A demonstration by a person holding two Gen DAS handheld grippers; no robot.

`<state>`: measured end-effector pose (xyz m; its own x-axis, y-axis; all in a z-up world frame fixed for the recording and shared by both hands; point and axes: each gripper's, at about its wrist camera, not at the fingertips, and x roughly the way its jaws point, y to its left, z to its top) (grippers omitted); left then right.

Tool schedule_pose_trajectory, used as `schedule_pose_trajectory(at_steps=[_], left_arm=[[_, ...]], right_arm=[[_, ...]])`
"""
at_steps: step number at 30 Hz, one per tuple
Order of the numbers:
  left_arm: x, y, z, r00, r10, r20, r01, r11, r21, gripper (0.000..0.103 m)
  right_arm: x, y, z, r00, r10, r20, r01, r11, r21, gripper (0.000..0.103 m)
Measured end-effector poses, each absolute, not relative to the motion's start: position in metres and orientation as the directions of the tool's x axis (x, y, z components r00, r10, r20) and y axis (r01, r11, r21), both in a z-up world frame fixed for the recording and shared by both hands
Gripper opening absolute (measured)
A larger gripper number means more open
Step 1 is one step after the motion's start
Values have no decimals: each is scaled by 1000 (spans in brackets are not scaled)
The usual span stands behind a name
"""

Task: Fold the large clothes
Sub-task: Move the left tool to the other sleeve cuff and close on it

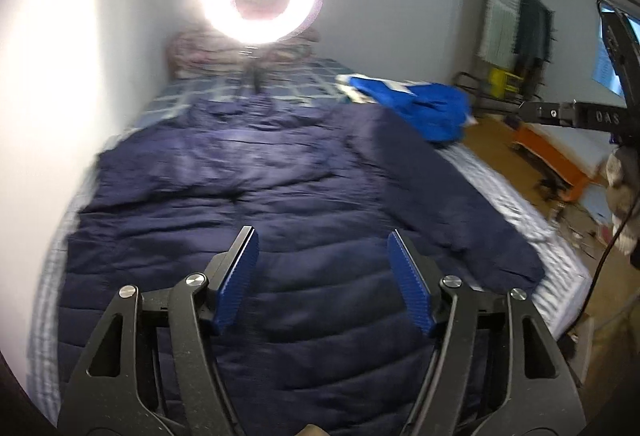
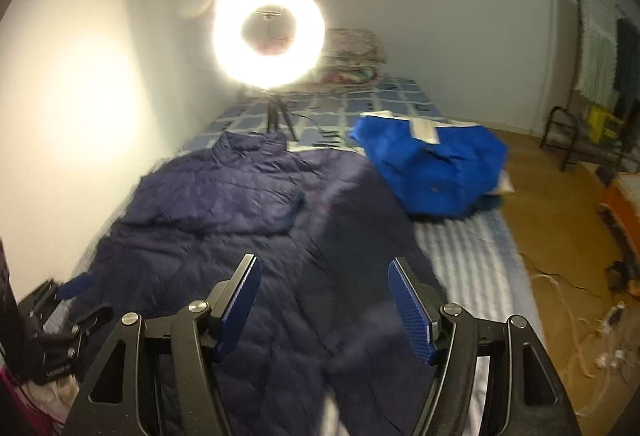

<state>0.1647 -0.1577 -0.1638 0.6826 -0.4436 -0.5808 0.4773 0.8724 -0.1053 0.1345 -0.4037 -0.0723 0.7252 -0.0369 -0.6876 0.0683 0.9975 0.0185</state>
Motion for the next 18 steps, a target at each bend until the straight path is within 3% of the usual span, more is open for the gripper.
schedule_pose_trajectory(at_steps=[4,8,16,18], left_arm=[[141,-211,-169,621,-514,-591,586,806,-85,65],[124,-261,-185,505,-580,-639,677,726,-125,47],[92,-368,-229,221,-624,-749,811,544,-214,47],[88,-389,-238,185,-606,-773,831,517,-207,56]], right_arm=[[82,-416,-65,729,-91,-679,106,994,-20,69],[42,-440,-65,718,-135,-683,164,986,-23,68],[-10,-494,-70,681,-222,-698,284,958,-27,68],[-15,-502,-71,675,-228,-702,297,954,-24,68]])
